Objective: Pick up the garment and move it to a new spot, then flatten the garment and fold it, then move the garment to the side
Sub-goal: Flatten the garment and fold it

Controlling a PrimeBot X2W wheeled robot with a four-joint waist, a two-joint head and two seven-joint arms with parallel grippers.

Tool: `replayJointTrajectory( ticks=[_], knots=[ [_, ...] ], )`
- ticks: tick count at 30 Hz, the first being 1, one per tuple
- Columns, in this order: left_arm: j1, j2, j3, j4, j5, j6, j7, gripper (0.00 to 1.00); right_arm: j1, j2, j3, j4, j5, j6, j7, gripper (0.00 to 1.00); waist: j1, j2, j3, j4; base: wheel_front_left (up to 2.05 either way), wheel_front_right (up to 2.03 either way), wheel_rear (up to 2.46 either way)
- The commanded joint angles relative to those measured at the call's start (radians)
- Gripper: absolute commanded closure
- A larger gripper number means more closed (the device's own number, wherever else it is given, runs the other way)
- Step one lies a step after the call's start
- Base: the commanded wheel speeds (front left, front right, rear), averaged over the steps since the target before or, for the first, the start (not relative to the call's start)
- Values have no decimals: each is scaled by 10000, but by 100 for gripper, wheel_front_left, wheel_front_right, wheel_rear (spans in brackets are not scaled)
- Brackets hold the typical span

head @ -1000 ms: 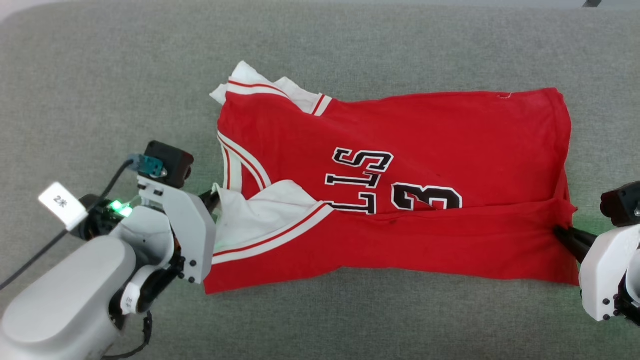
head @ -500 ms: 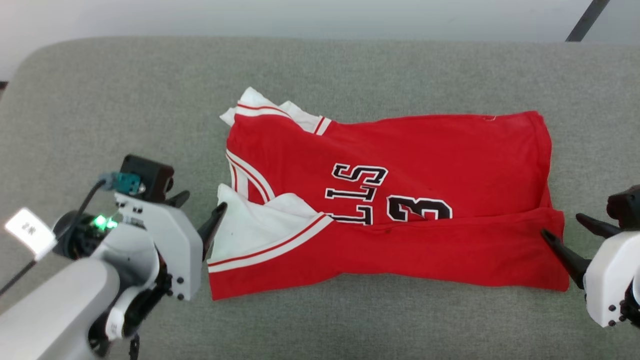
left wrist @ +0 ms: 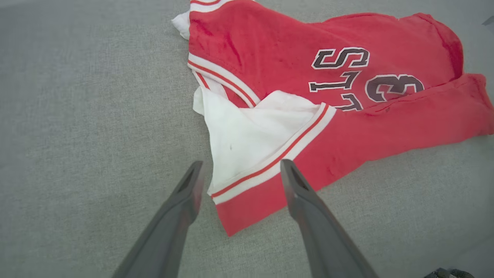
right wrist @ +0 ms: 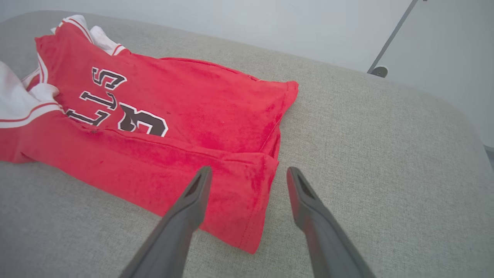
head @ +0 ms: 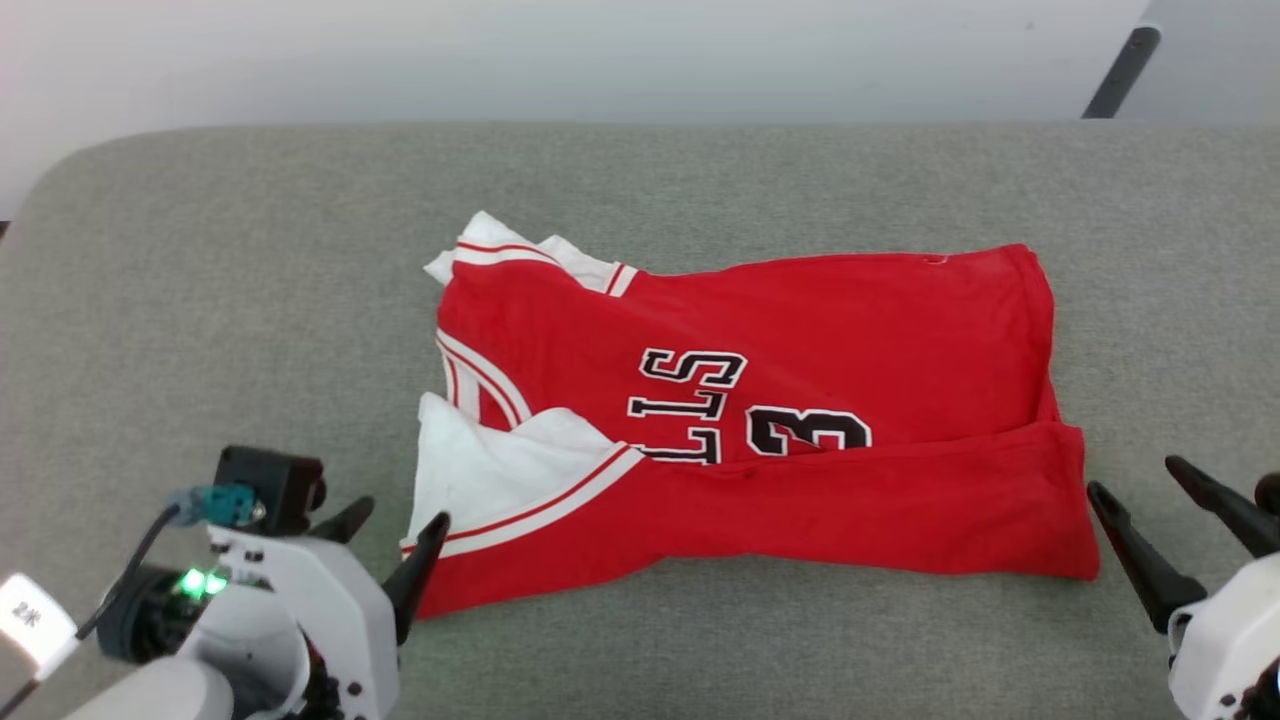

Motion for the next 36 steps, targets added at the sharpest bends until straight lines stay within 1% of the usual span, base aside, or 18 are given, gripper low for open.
replayJointTrajectory(
  ticks=[1, 5, 10, 12, 14, 18, 20, 22, 23, 24, 25, 26, 27, 28, 32, 34, 36],
  knots=[
    [187, 45, 54, -14, -122, 69, -67, 0, 209, 121, -140, -134, -66, -11, -35, 0, 0, 0, 57, -145, 0, 0, 0],
    [515, 101, 60, 189, -384, 79, -14, 0, 636, 522, -431, -487, -249, -11, -3, 0, 0, 0, 198, -407, 0, 0, 0],
    [660, 68, 106, 707, -764, -25, 168, 0, 967, 930, -707, -797, -376, -11, 11, 0, 0, 0, 376, -736, 0, 0, 0],
    [638, 145, 77, 956, -738, -96, 224, 0, 1020, 1073, -771, -876, -373, -11, -7, 0, 0, 0, 448, -879, 0, 0, 0],
    [654, -11, 99, 1221, -975, -198, 269, 0, 1109, 1158, -839, -941, -405, -11, -4, 0, 0, 0, 504, -976, 0, 0, 0],
    [683, -6, -29, 1851, -1088, -354, 522, 0, 1174, 1287, -845, -1033, -419, -11, 21, 0, 0, 0, 592, -1179, 0, 0, 0],
    [674, -195, -1, 2138, -1309, -446, 586, 0, 1158, 1346, -894, -1068, -459, -11, -38, 0, 0, 0, 623, -1246, 0, 0, 0],
    [658, -260, -50, 2433, -1411, -511, 672, 0, 1142, 1373, -961, -1137, -523, -11, -146, 0, 0, 0, 648, -1307, 0, 0, 0],
    [656, -368, -30, 2565, -1505, -550, 678, 19, 1133, 1370, -968, -1195, -573, -11, -252, 0, 0, 0, 661, -1326, 0, 0, 0],
    [633, -419, -30, 2662, -1511, -591, 651, 25, 1081, 1328, -941, -1296, -633, -11, -454, 0, 0, 0, 675, -1348, 0, 0, 0],
    [636, -462, -14, 2761, -1551, -630, 625, 51, 1040, 1374, -1006, -1312, -654, -11, -634, 0, 0, 0, 688, -1371, 0, 0, 0],
    [646, -537, 7, 2843, -1641, -676, 621, 69, 1031, 1393, -1026, -1334, -696, -11, -819, 0, 0, 0, 692, -1379, 0, 0, 0],
    [648, -574, -18, 2909, -1637, -706, 642, 93, 1005, 1380, -1026, -1395, -786, -11, -1036, 0, 0, 0, 694, -1392, 0, 0, 0],
    [655, -587, -41, 2976, -1620, -744, 643, 100, 963, 1392, -1073, -1434, -838, -11, -1258, 0, 0, 0, 692, -1405, 0, 0, 0],
    [741, -672, -40, 3129, -1841, -868, 712, 100, 933, 1489, -1216, -1486, -1057, -11, -1877, 0, 0, 0, 663, -1434, 0, 0, 0],
    [776, -730, -24, 3154, -1934, -938, 738, 100, 1009, 1524, -1243, -1456, -1131, -11, -1973, 0, 0, 0, 651, -1427, 0, 0, 0],
    [829, -752, -6, 3187, -2027, -879, 810, 100, 1077, 1561, -1257, -1426, -1129, -11, -1996, 0, 0, 0, 645, -1414, 0, 0, 0]
  ],
)
